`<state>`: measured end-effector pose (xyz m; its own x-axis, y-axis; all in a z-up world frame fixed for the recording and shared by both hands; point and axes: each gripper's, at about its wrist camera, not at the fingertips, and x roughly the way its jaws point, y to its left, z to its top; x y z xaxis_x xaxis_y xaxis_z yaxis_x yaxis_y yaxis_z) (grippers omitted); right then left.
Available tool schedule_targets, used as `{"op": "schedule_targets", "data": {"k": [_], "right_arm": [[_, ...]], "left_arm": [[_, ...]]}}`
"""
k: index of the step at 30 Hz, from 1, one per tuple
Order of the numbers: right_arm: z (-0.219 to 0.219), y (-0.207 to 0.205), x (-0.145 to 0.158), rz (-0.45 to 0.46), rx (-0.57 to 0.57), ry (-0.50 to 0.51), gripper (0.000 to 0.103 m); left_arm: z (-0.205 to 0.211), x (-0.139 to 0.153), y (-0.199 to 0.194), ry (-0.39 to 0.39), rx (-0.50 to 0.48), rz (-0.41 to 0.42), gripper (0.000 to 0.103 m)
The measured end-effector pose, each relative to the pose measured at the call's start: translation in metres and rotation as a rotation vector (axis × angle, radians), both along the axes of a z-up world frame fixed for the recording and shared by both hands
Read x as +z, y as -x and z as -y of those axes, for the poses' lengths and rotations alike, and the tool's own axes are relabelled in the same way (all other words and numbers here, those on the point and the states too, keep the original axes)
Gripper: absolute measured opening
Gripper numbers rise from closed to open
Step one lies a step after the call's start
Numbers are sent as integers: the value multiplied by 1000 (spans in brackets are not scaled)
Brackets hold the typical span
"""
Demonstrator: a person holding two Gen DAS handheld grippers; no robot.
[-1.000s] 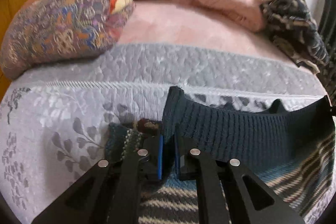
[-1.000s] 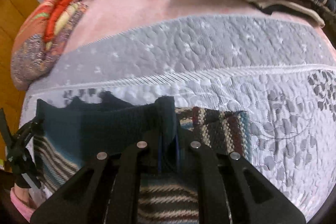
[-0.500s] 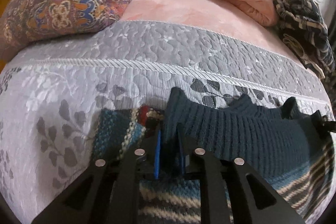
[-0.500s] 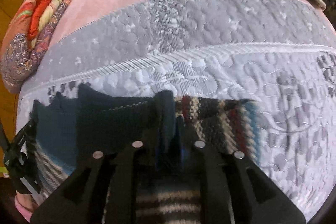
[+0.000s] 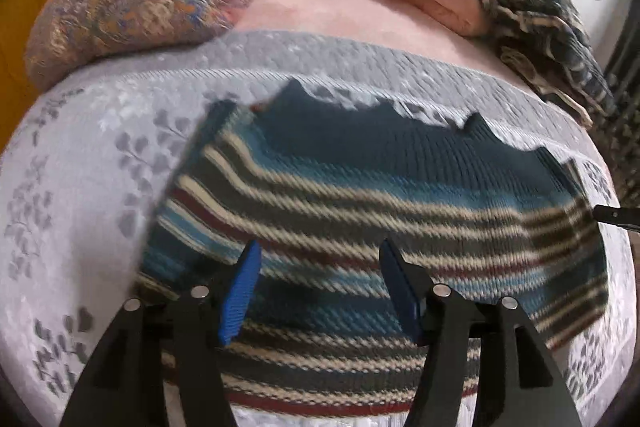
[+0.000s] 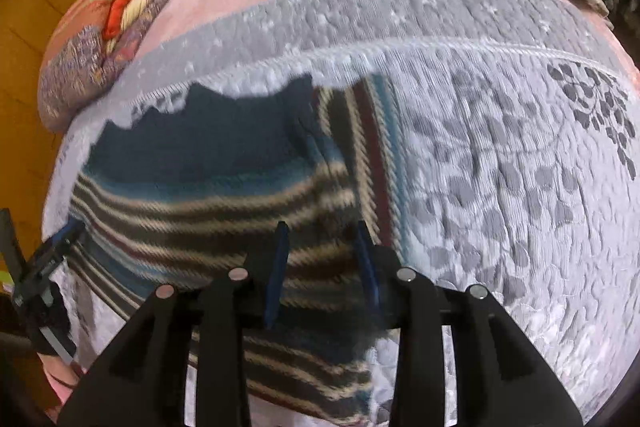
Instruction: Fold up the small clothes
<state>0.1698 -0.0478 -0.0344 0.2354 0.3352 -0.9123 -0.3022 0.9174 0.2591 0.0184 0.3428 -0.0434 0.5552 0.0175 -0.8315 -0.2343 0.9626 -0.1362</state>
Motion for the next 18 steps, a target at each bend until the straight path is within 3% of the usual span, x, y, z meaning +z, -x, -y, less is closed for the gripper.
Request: {"op": "schedule_targets", "data": {"k": [5,9,15,18], "right_arm": [[0,-3,-11,-2,6,-8,32],[-8,1,-8,32,37,23,17],[-20,4,-8,56,70,107,12],[-16,7,4,76,53,74,11]], "left_arm": [[5,-12,-4,-14,-39,-17,62],[6,-18,-4,3,-32,-23,62],[9,-20,-7,5,-30,-8,62],[9,-18,-7,26,-39,14,62]]}}
